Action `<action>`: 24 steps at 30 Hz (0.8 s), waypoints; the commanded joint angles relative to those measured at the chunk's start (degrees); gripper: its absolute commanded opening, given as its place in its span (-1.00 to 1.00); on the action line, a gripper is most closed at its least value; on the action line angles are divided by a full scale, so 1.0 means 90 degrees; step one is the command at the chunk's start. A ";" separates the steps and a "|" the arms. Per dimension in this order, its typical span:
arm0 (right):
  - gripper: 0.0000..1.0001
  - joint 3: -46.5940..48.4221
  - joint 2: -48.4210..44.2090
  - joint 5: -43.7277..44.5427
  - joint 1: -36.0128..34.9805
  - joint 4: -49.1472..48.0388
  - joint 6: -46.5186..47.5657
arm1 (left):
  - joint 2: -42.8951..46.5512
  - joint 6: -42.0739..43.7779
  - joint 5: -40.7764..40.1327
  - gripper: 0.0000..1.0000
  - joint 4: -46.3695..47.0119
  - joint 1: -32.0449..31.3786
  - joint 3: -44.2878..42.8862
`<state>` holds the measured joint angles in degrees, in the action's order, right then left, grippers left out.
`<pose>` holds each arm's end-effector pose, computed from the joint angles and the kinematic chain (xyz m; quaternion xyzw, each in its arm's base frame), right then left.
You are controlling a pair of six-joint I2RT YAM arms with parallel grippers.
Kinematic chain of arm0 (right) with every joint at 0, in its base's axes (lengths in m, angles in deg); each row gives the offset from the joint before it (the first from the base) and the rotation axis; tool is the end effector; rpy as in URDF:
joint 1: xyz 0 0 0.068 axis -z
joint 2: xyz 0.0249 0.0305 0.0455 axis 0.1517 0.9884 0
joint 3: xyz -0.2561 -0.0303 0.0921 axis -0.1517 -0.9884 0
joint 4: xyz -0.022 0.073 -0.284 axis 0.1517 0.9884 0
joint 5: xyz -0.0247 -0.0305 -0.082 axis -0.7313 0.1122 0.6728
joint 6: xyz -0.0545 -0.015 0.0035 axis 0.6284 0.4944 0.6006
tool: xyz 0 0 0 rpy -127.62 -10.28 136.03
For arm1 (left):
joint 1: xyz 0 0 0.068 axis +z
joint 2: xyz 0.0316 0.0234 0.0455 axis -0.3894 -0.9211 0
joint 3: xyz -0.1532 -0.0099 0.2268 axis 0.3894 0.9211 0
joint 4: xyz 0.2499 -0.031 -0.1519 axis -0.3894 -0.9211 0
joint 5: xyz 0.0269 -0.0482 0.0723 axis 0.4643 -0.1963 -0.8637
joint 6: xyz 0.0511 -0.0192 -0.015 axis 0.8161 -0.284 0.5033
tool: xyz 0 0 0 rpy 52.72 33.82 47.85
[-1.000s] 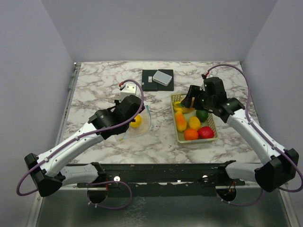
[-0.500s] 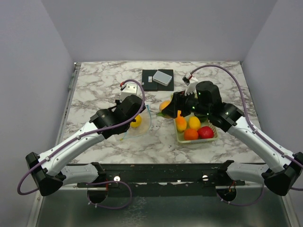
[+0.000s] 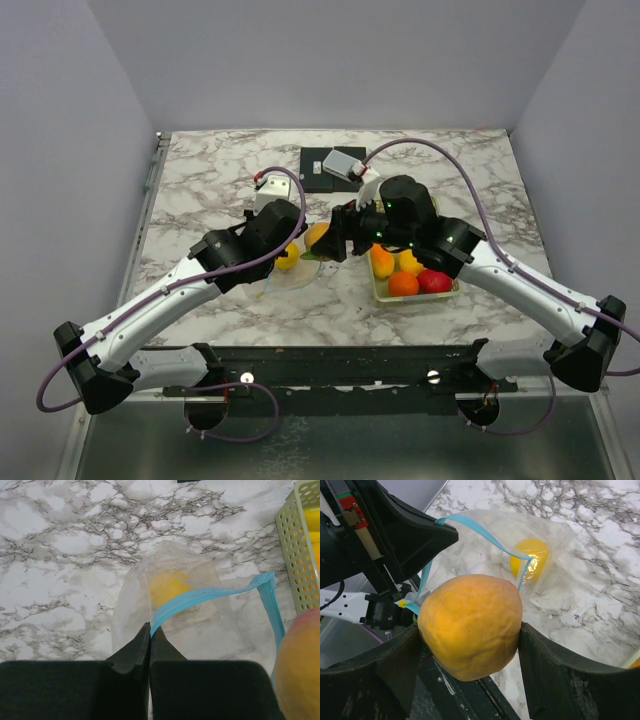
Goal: Place the food in the zip-top bag and seal the zipper
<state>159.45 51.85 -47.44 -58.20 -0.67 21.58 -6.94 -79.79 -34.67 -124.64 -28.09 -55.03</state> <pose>0.2034 0.2504 0.3746 -0.2464 0.7990 0.3886 0.3870 0.1817 -0.1859 0.3580 0.0566 0.8843 0.0084 0.4634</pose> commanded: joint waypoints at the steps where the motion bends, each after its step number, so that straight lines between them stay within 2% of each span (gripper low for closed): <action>1: -0.46 0.0190 0.0337 -0.0148 -0.0261 -0.0392 0.0032 | -0.0018 -0.0014 0.0118 -1.00 0.0054 0.0017 -0.0172; 5: -0.45 0.0309 0.0683 -0.0011 -0.0546 -0.0450 0.0016 | -0.0008 -0.0023 0.0150 -1.00 0.0054 0.0022 -0.0172; 11: -0.44 0.0457 0.1194 0.0706 -0.0920 -0.0420 -0.0073 | 0.0012 -0.0034 0.0167 -1.00 0.0039 0.0017 -0.0172; 16: -0.31 0.0451 0.1487 0.0902 -0.1096 -0.0503 -0.0244 | 0.0050 -0.0067 0.0186 -1.00 0.0015 0.0021 -0.0182; 19: -0.10 0.0441 0.1584 0.0940 -0.1165 -0.0548 -0.0343 | 0.0079 -0.0084 0.0188 -1.00 0.0015 0.0021 -0.0172; 24: 0.42 0.0414 0.1704 0.1001 -0.1221 -0.0566 -0.0472 | 0.0111 -0.0109 0.0187 -1.00 0.0013 0.0020 -0.0152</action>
<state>161.83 66.05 -40.62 -68.41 -3.88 18.91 -6.96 -79.84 -33.86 -124.77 -28.02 -55.03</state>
